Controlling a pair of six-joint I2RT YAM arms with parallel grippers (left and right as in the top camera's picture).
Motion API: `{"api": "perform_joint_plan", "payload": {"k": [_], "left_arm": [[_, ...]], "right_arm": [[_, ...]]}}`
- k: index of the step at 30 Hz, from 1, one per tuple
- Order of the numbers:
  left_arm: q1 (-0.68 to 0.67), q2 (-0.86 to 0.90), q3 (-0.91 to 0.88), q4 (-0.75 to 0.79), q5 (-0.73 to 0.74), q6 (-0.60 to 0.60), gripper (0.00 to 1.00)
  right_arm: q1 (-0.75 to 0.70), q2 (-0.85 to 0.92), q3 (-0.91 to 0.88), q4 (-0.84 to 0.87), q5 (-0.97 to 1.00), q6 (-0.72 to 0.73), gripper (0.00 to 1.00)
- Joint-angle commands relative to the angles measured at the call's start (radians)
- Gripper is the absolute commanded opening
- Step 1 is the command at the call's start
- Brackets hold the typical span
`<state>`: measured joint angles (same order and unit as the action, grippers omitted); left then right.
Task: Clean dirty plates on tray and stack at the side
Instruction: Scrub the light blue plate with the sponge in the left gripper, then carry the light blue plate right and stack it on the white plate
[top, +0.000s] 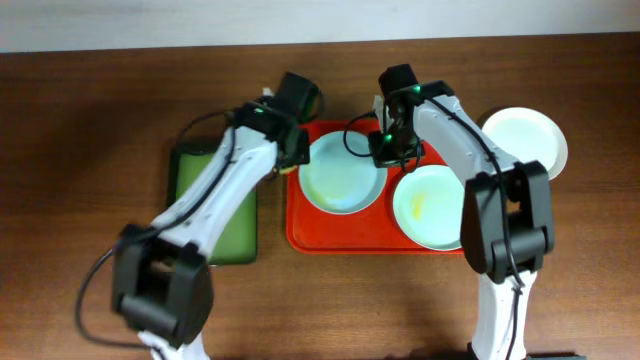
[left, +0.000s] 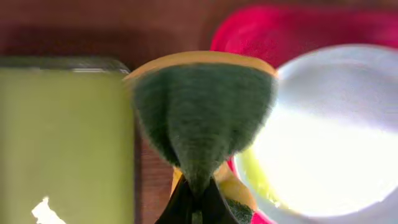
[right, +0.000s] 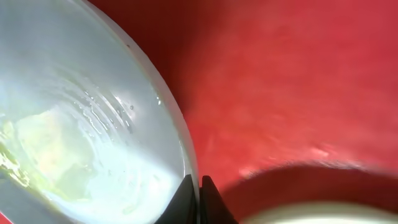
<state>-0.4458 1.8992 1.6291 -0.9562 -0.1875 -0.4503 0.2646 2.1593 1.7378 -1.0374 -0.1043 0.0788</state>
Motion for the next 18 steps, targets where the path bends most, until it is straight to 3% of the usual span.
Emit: {"api": "perform_joint_plan", "payload": {"k": [1, 10, 13, 16, 18], "left_arm": [[0.047, -0.130, 0.027, -0.026, 0.012, -0.009, 0.00], [0.300, -0.177, 0.025, -0.153, -0.015, -0.008, 0.00], [0.365, -0.177, 0.025, -0.170, -0.014, -0.008, 0.00], [0.388, -0.177, 0.025, -0.175, -0.014, -0.009, 0.00], [0.388, -0.177, 0.025, -0.175, -0.014, -0.009, 0.00]], "right_arm": [[0.075, -0.135, 0.029, -0.026, 0.358, 0.004, 0.04], [0.419, -0.247, 0.029, -0.040, 1.419, 0.003, 0.04], [0.486, -0.247, 0.029, -0.040, 1.583, -0.013, 0.04], [0.508, -0.247, 0.029, -0.040, 1.586, -0.179, 0.04], [0.507, -0.247, 0.029, -0.039, 1.581, -0.179, 0.04]]}}
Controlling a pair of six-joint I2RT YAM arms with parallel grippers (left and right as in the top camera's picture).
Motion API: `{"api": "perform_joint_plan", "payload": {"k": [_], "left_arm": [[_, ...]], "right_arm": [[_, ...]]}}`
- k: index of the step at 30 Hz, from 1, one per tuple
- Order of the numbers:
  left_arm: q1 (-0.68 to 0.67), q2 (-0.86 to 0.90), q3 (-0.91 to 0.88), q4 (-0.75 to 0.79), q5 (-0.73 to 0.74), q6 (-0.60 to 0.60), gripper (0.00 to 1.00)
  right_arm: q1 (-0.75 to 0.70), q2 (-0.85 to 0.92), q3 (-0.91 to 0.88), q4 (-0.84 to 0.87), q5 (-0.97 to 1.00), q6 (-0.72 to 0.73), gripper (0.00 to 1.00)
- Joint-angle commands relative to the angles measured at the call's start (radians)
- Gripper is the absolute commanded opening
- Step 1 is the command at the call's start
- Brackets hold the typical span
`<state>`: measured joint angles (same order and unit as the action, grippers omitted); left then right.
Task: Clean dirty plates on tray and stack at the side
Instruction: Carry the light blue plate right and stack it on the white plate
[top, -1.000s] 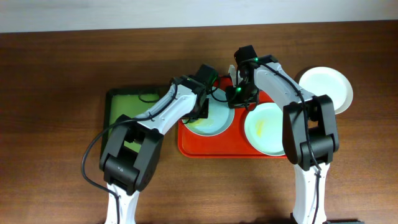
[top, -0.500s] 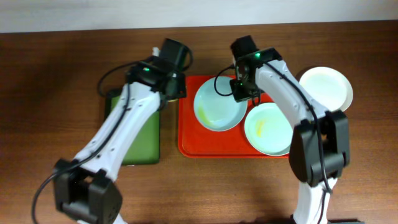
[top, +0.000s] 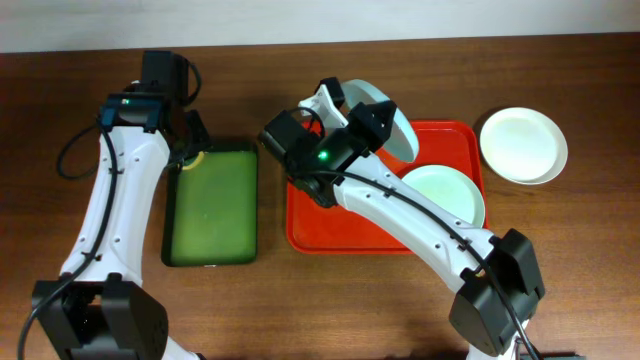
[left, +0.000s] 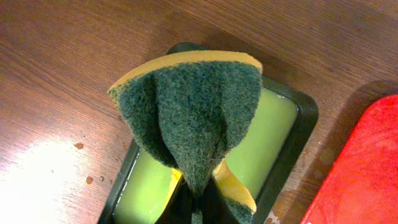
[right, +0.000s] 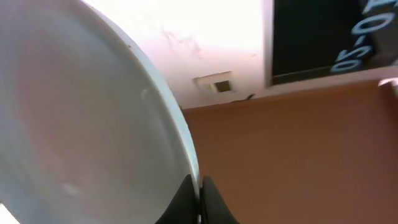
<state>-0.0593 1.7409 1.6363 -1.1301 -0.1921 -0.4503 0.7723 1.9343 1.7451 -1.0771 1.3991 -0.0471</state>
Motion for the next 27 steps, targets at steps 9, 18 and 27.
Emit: {"api": "perform_joint_plan", "payload": {"k": [9, 18, 27], "left_arm": [[0.002, -0.019, 0.018, -0.009, -0.010, -0.008, 0.00], [0.001, -0.019, 0.018, -0.008, -0.010, -0.008, 0.00], [-0.002, -0.019, 0.015, -0.006, -0.010, -0.008, 0.00]], "right_arm": [[-0.399, -0.021, 0.021, 0.054, -1.006, 0.153, 0.04], [-1.259, 0.074, 0.020, -0.009, -1.684, 0.153, 0.04], [-1.379, 0.167, 0.020, 0.080, -1.676, 0.153, 0.19]]}}
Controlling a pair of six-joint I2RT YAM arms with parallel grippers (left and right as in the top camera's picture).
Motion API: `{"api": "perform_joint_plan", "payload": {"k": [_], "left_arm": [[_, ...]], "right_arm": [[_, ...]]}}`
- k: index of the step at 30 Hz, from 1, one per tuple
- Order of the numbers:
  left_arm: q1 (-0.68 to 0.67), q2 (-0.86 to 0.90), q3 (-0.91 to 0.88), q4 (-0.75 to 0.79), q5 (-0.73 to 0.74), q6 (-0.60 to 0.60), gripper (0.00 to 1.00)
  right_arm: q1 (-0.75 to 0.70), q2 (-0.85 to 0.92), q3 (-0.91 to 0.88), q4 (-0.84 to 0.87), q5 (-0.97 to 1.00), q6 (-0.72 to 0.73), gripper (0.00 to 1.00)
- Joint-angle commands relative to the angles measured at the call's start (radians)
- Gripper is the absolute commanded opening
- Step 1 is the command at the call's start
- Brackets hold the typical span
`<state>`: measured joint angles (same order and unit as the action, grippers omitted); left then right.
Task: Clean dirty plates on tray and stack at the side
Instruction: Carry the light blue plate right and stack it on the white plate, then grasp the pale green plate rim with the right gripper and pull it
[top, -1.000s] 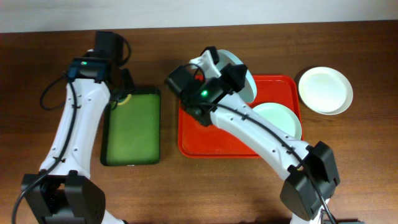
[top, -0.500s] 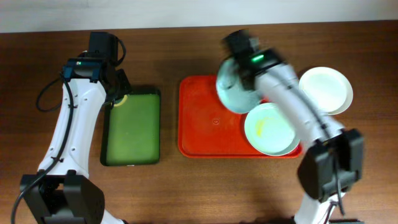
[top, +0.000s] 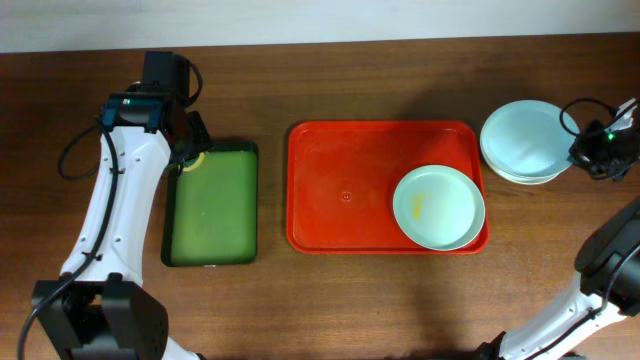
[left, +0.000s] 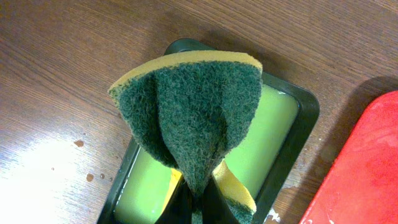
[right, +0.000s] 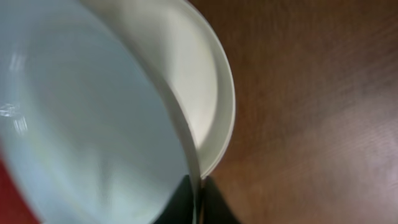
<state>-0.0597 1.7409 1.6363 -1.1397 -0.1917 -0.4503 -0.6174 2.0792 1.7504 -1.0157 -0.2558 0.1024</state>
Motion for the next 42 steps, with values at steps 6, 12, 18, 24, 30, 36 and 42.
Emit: {"api": "perform_joint_plan", "payload": {"k": [6, 12, 18, 24, 30, 36, 42], "left_arm": [[-0.003, -0.019, 0.014, 0.007, -0.010, -0.008, 0.00], [-0.003, -0.019, 0.014, 0.011, -0.010, -0.008, 0.00], [-0.003, -0.019, 0.014, 0.017, -0.010, -0.008, 0.00], [-0.003, -0.019, 0.014, 0.017, -0.010, -0.008, 0.00], [-0.003, -0.019, 0.014, 0.016, -0.010, -0.008, 0.00], [-0.003, -0.019, 0.014, 0.017, -0.010, -0.008, 0.00], [-0.003, -0.019, 0.014, 0.020, -0.006, -0.008, 0.00]], "right_arm": [[0.086, 0.039, 0.015, -0.025, -0.215, -0.295, 0.59], [0.358, 0.039, 0.015, -0.142, -0.183, -0.562, 0.64], [0.561, 0.039, -0.010, -0.172, 0.280, -0.382, 0.70], [0.575, 0.040, -0.101, -0.137, 0.306, -0.412, 0.74], [0.575, 0.040, -0.207, -0.134, 0.306, -0.438, 0.63], [0.590, 0.040, -0.208, -0.126, 0.075, -0.436, 0.58], [0.671, 0.039, -0.175, -0.072, 0.026, -0.219, 0.63]]}}
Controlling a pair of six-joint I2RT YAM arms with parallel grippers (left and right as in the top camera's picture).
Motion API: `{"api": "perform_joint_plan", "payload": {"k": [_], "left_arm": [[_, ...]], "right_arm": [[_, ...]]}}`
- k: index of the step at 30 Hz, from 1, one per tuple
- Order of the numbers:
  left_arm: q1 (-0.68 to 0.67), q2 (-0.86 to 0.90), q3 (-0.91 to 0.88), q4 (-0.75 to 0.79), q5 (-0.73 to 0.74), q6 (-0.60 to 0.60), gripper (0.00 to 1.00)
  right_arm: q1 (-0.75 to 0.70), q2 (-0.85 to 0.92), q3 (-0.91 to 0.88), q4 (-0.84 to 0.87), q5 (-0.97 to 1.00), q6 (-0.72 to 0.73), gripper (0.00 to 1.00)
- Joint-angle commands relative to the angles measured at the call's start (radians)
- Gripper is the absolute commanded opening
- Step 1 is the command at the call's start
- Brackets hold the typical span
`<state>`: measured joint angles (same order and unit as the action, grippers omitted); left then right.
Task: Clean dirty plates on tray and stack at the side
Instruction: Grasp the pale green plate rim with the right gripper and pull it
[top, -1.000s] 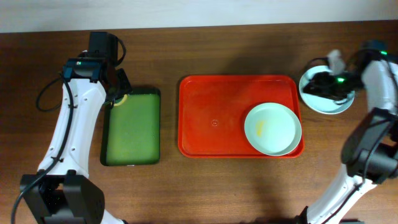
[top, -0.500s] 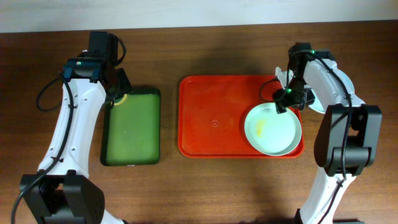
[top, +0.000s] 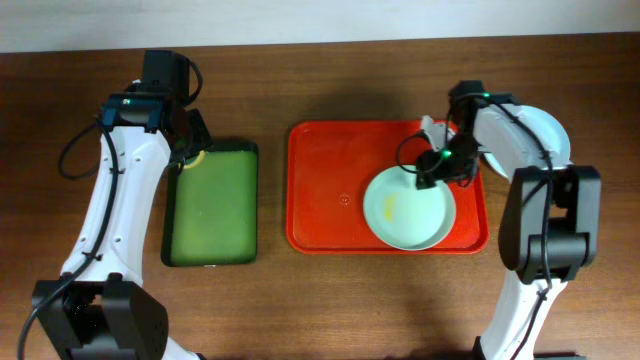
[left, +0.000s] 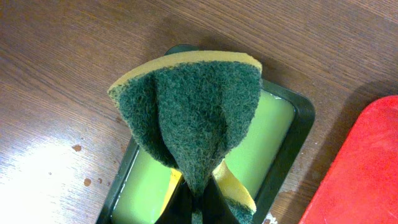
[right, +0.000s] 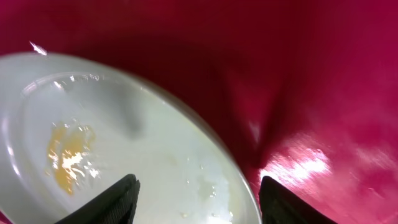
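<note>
One dirty plate (top: 400, 215) with a yellow smear (right: 67, 155) lies on the red tray (top: 330, 190). My right gripper (top: 440, 165) is open at the plate's far right rim (right: 199, 202), one finger over the plate and the other over the tray. The clean plates (top: 553, 135) are stacked on the table right of the tray, partly hidden by my right arm. My left gripper (top: 185, 140) is shut on a folded green and yellow sponge (left: 193, 112), held over the far corner of the green tub (left: 277, 124).
The dark tub of green liquid (top: 210, 205) sits left of the tray. Water drops (left: 78, 149) mark the wooden table near it. The tray's left half is bare red.
My right gripper has left the stack at the right, where it was shut on a clean plate, and is now open at the dirty plate's rim. That plate sits further left on the tray.
First the sponge was at a plate on the tray while my right gripper pinched that plate's rim. Then the right arm held the plate up and the sponge was over the tub. Then the plate rested on the side stack. Now the right gripper is open at the last plate.
</note>
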<state>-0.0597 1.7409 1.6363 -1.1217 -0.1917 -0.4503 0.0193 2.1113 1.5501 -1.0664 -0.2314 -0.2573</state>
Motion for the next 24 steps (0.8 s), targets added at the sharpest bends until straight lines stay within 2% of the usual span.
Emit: {"api": "perform_joint_plan", "payload": {"k": [1, 5, 7, 12, 17, 19, 23, 24], "left_arm": [[-0.003, -0.019, 0.014, 0.003, -0.006, -0.008, 0.00], [-0.003, -0.019, 0.014, 0.006, -0.006, -0.008, 0.00], [-0.003, -0.019, 0.014, 0.007, -0.006, -0.008, 0.00], [-0.003, -0.019, 0.014, 0.006, -0.006, -0.008, 0.00], [-0.003, -0.019, 0.014, 0.006, -0.006, -0.008, 0.00], [-0.003, -0.019, 0.014, 0.006, -0.006, -0.008, 0.00], [-0.003, -0.019, 0.014, 0.006, -0.006, -0.008, 0.00], [-0.003, -0.019, 0.014, 0.006, -0.006, -0.008, 0.00]], "right_arm": [[0.034, 0.007, 0.058, -0.072, 0.033, 0.185, 0.63], [0.009, 0.006, 0.100, -0.246, 0.045, 0.196, 0.64], [0.008, 0.006, 0.064, -0.265, 0.045, 0.196, 0.64], [0.013, 0.006, -0.031, -0.243, 0.045, 0.300, 0.63], [0.013, 0.006, -0.077, -0.177, 0.045, 0.329, 0.40], [0.013, 0.006, -0.077, -0.174, 0.047, 0.344, 0.39], [0.013, 0.006, -0.077, -0.150, 0.059, 0.347, 0.17], [0.013, 0.006, -0.077, -0.132, 0.060, 0.368, 0.14]]}}
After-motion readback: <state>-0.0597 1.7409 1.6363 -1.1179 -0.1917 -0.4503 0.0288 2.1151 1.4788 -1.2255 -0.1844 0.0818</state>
